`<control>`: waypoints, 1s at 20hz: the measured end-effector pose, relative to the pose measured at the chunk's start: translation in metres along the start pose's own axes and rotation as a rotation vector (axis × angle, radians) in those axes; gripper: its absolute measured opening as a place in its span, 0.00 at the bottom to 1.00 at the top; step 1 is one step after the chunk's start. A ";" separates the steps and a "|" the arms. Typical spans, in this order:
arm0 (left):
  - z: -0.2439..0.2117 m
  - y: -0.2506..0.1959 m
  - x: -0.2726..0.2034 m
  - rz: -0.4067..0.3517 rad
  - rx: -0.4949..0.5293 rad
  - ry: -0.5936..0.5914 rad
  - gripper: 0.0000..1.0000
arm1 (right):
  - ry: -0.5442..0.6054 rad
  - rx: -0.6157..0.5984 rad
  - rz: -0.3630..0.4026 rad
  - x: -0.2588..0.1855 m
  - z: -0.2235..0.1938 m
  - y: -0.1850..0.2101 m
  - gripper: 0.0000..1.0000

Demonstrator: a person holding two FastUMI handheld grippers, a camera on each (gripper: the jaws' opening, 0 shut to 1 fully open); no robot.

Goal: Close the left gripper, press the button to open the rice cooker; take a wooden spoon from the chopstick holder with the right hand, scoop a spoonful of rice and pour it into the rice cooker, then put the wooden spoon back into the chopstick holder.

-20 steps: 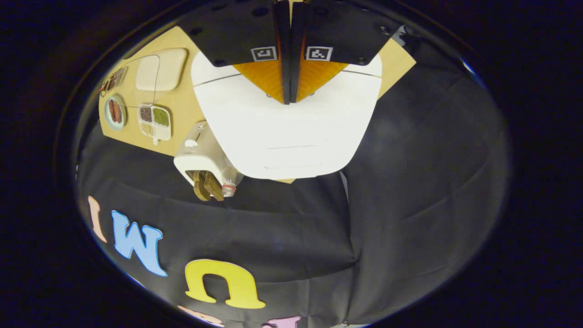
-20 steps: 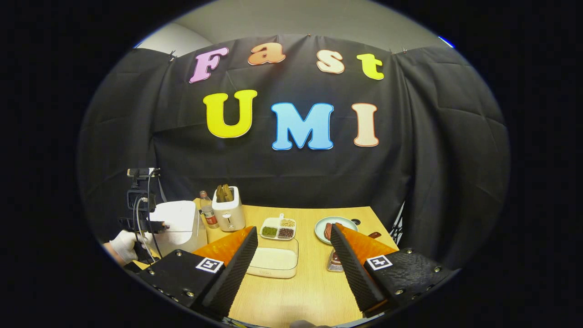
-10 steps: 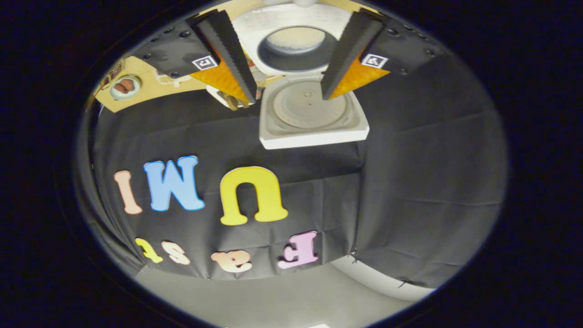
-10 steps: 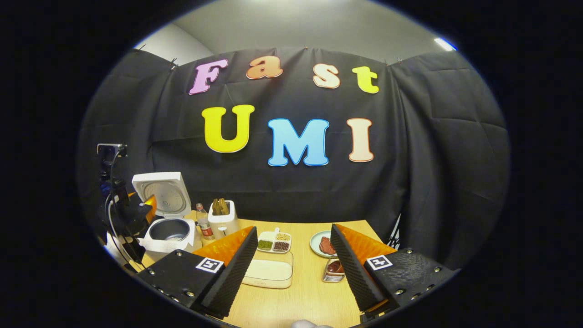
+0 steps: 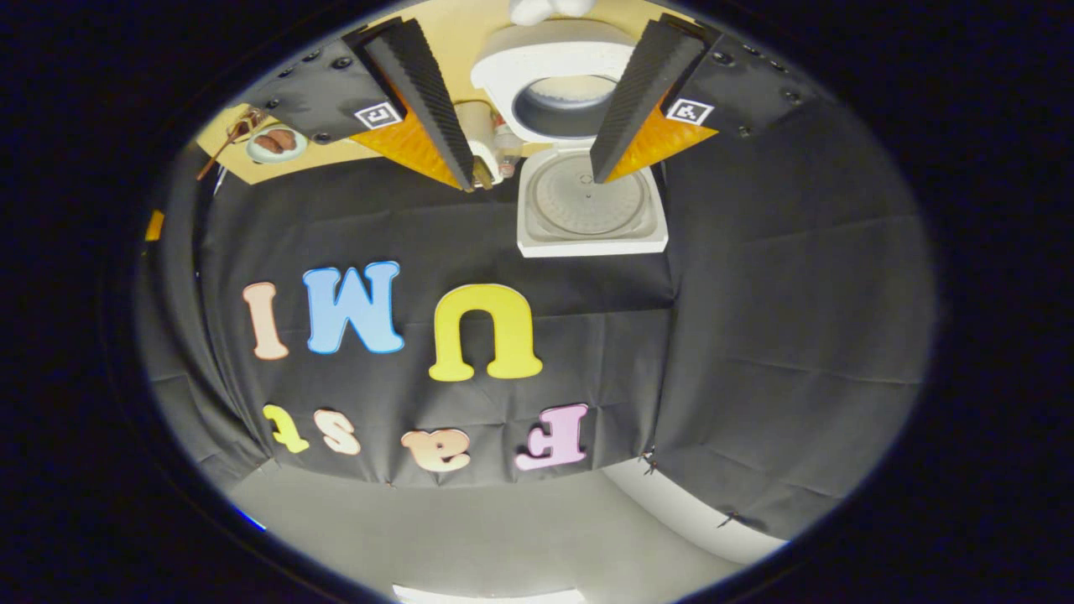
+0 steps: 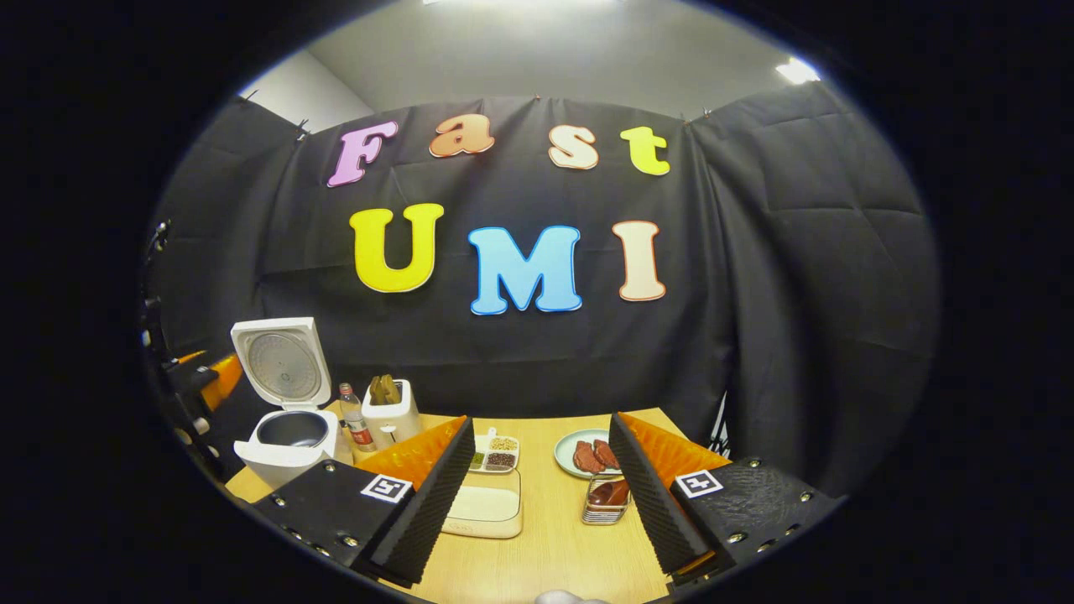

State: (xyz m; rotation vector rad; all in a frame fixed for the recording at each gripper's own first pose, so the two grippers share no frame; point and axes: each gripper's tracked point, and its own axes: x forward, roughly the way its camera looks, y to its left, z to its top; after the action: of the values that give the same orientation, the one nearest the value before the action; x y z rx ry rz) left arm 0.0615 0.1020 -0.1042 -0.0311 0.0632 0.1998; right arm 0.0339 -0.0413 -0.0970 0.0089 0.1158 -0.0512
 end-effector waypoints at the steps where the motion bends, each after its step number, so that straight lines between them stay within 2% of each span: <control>1: 0.007 -0.006 -0.009 -0.026 -0.011 -0.005 1.00 | 0.013 0.003 -0.017 0.004 -0.013 -0.008 0.98; 8: 0.009 -0.046 -0.054 -0.118 -0.025 0.003 1.00 | 0.151 0.096 -0.140 0.052 -0.120 -0.086 0.98; 13: 0.004 -0.070 -0.059 -0.091 -0.019 0.024 0.97 | 0.215 0.161 -0.151 0.122 -0.171 -0.121 0.98; 20: 0.000 -0.095 -0.045 -0.053 -0.003 0.045 0.99 | 0.242 0.229 -0.158 0.210 -0.199 -0.145 0.98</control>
State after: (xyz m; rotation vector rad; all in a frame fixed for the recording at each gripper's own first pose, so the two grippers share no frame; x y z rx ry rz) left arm 0.0365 -0.0002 -0.0993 -0.0404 0.1065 0.1463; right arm 0.2114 -0.1945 -0.3197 0.2354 0.3523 -0.2216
